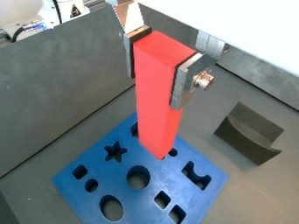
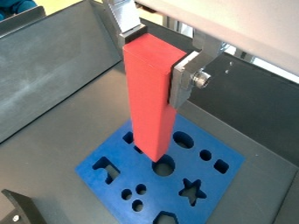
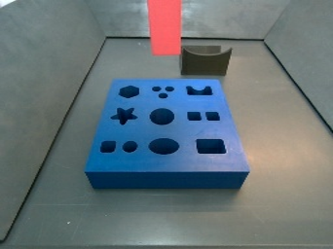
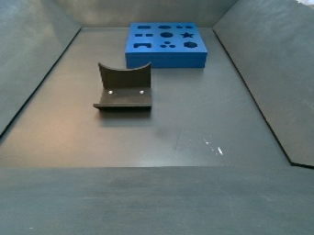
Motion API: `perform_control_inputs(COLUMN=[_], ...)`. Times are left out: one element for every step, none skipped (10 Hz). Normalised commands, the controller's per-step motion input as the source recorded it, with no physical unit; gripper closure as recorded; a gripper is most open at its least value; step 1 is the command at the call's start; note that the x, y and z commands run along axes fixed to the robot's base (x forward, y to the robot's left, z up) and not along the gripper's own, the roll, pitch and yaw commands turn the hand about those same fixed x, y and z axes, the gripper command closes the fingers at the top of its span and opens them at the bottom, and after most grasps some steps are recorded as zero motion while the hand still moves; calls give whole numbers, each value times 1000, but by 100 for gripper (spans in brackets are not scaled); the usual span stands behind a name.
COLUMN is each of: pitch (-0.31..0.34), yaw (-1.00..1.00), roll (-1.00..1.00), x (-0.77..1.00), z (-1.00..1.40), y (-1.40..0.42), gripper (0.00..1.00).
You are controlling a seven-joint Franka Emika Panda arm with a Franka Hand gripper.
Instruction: Insert the rectangle object.
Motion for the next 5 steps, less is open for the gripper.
perform_control_inputs(pitch=[97, 37, 0, 0, 74], yaw=[-69, -74, -140, -209, -234], roll=[-96, -24, 0, 23, 131], x=[283, 277, 329, 357, 526], z=[-169, -631, -634, -271, -163], y=[51, 0, -120, -440, -529], gripper=[100, 100, 100, 100, 100])
